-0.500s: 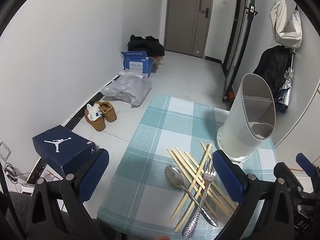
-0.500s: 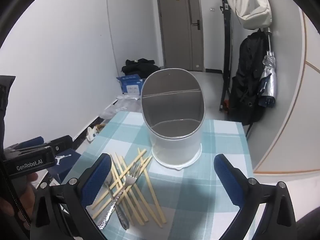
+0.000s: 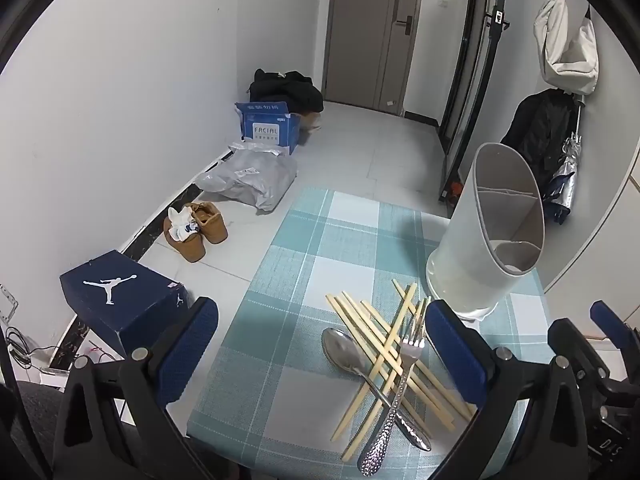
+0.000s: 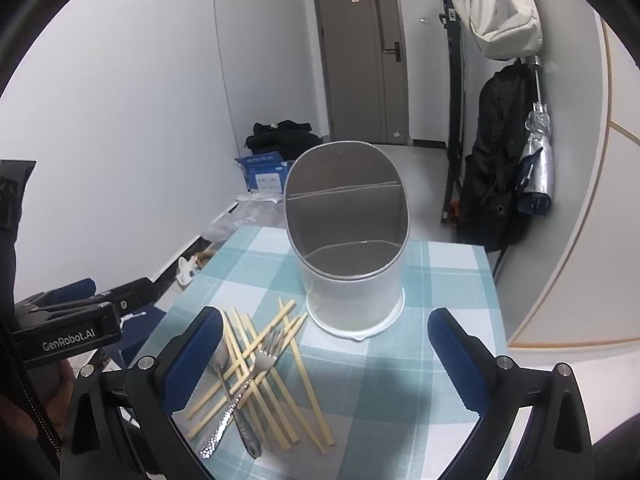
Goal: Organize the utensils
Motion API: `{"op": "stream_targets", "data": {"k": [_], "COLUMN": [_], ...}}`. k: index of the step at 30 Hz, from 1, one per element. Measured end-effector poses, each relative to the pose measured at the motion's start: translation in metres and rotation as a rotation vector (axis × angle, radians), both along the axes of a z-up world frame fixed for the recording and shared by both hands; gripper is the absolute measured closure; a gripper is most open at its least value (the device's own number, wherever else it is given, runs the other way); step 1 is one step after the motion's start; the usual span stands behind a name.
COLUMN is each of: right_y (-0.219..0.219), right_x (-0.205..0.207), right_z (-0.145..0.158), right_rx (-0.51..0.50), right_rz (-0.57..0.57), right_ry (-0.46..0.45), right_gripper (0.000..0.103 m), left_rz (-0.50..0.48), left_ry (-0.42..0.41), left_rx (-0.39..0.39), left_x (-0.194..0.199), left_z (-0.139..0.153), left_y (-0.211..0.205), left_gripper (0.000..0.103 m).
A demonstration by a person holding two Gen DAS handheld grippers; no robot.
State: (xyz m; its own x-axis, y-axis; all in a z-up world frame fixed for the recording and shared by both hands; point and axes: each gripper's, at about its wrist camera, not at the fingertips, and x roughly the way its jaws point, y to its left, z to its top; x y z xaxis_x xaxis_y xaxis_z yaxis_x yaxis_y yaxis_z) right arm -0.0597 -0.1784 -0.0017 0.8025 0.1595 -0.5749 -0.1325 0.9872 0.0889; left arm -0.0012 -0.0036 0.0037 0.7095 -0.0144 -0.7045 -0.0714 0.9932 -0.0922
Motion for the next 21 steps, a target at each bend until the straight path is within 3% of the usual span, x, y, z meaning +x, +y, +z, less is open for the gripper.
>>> {"op": "stream_targets", "data": {"k": [21], "right_y": [-0.0003], "right_x": [-0.0015], "right_z": [0.0005], "right_rx": [0.002], "right_rz": [-0.027], "right_ry": [-0.007], "right_gripper": [0.0], "left_rz": [0.008], "left_ry": [-0.006], "left_rx": [-0.012], "left_x": [-0.0003], "left_z": [-0.0034], "left_y": [0.0011], "left_gripper": [0.001]}}
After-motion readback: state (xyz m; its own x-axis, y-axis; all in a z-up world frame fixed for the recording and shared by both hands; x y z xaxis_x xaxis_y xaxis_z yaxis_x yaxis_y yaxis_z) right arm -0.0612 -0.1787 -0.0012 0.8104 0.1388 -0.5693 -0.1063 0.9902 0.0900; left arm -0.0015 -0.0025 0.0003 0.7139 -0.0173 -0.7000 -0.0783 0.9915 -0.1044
